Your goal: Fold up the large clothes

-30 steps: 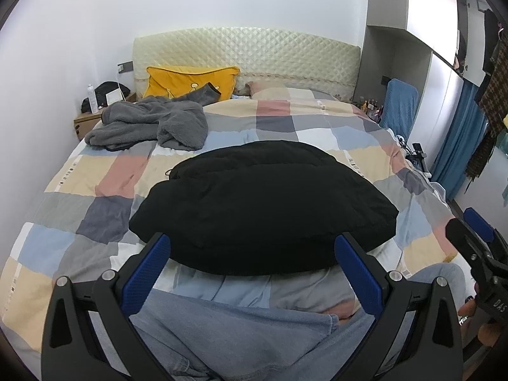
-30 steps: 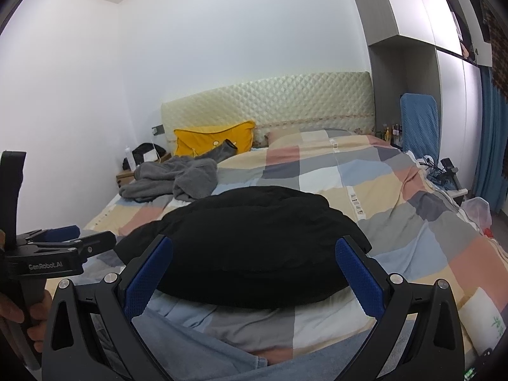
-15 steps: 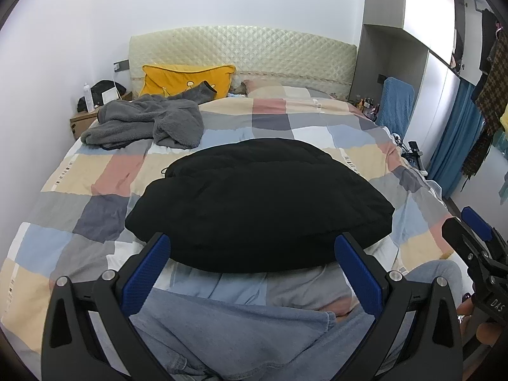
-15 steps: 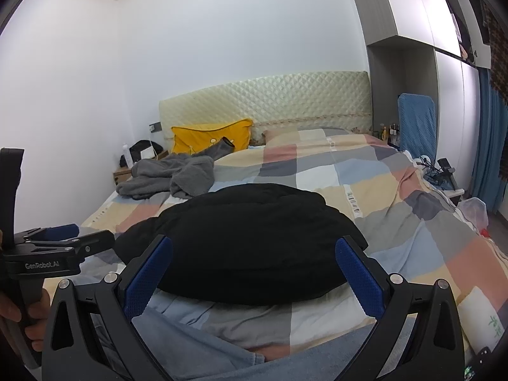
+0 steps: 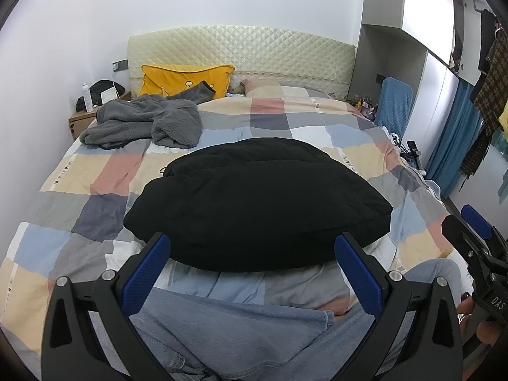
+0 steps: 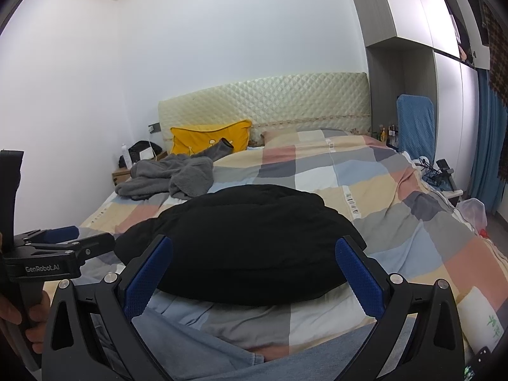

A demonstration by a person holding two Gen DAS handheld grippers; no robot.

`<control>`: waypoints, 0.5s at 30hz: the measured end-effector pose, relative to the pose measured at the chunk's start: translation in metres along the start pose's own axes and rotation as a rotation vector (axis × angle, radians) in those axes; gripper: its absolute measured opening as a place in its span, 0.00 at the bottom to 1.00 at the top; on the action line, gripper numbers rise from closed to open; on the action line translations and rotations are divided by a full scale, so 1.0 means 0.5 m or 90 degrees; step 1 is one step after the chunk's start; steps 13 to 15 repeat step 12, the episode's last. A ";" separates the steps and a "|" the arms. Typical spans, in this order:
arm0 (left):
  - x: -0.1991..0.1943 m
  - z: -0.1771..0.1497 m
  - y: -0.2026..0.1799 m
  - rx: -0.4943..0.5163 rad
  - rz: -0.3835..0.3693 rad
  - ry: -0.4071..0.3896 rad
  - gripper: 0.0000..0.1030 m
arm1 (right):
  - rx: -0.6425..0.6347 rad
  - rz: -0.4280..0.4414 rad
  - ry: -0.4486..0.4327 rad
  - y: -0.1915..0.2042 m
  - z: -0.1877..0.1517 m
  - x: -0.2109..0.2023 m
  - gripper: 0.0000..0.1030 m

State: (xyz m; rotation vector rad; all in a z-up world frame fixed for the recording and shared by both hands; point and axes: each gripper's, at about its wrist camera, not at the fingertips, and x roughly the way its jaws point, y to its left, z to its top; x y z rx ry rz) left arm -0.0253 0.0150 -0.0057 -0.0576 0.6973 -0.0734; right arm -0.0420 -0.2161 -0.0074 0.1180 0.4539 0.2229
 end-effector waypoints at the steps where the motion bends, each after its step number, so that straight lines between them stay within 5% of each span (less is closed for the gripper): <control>1: 0.000 0.000 0.000 0.000 0.000 -0.001 1.00 | 0.001 0.002 -0.001 -0.001 -0.001 0.001 1.00; 15: 0.002 -0.001 -0.004 0.000 -0.001 -0.001 1.00 | 0.001 0.000 -0.002 -0.001 -0.002 -0.001 1.00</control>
